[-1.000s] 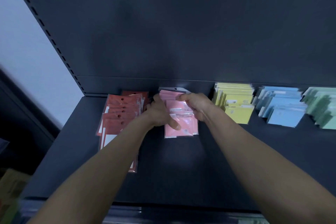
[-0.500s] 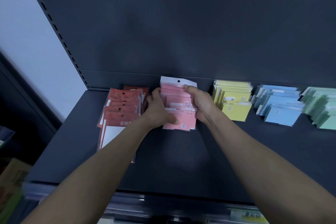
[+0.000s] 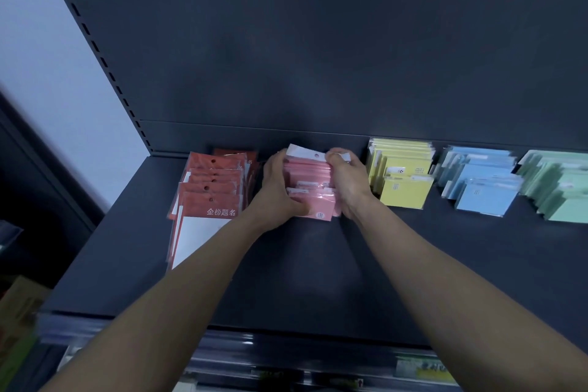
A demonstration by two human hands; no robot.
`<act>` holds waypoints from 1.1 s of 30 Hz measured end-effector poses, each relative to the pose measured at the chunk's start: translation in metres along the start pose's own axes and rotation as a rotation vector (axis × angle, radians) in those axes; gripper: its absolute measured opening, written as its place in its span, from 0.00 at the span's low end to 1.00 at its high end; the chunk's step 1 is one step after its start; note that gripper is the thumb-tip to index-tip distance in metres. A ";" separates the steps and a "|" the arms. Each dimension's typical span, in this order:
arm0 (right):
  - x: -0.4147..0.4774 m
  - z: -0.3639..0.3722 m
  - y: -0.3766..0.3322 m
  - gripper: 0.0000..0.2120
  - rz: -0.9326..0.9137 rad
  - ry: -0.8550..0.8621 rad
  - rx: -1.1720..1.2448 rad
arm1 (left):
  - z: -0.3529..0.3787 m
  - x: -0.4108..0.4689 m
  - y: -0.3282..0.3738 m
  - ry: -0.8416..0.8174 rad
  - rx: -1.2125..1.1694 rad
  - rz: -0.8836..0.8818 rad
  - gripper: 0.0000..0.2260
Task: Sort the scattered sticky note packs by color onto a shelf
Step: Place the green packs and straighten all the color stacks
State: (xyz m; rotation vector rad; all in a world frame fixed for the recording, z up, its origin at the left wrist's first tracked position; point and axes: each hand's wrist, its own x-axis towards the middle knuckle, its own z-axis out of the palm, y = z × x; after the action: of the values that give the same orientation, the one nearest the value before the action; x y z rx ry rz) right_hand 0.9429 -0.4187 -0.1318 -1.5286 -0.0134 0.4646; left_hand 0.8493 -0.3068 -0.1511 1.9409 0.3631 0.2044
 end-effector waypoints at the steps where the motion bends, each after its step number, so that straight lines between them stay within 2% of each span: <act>1: 0.001 0.000 0.002 0.08 -0.004 0.006 0.008 | 0.000 0.000 -0.002 0.002 -0.004 0.007 0.43; 4: 0.000 0.000 0.003 0.13 -0.010 -0.030 0.069 | -0.003 0.003 -0.005 0.003 0.003 0.012 0.34; 6: -0.001 -0.001 0.002 0.16 0.007 -0.073 0.120 | -0.006 0.005 -0.006 -0.010 0.007 0.003 0.32; 9: 0.000 -0.001 0.000 0.20 0.026 -0.074 0.140 | -0.007 0.007 -0.008 -0.015 -0.001 0.012 0.36; 15: -0.001 0.004 0.002 0.23 -0.017 0.002 0.089 | -0.008 0.010 -0.010 -0.056 -0.040 -0.006 0.44; 18: 0.000 0.005 0.006 0.24 -0.063 0.011 0.138 | -0.009 0.010 -0.009 -0.059 -0.059 0.014 0.42; 22: 0.002 0.006 0.005 0.19 -0.105 -0.001 0.128 | -0.010 0.012 -0.007 -0.033 0.045 0.076 0.39; 27: 0.007 0.000 -0.004 0.10 -0.160 -0.028 -0.106 | -0.014 0.015 -0.004 -0.024 0.055 0.060 0.37; 31: 0.019 -0.007 -0.022 0.14 -0.256 -0.067 -0.356 | -0.012 0.017 -0.006 -0.009 -0.082 0.037 0.35; 33: 0.024 -0.008 -0.026 0.14 -0.257 -0.087 -0.441 | -0.011 0.017 -0.007 -0.006 -0.075 0.035 0.33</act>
State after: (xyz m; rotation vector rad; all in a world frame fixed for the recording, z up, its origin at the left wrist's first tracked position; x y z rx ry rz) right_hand 0.9742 -0.4185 -0.1144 -1.9051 -0.3989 0.3335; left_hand 0.8611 -0.2887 -0.1536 1.8743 0.3133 0.2320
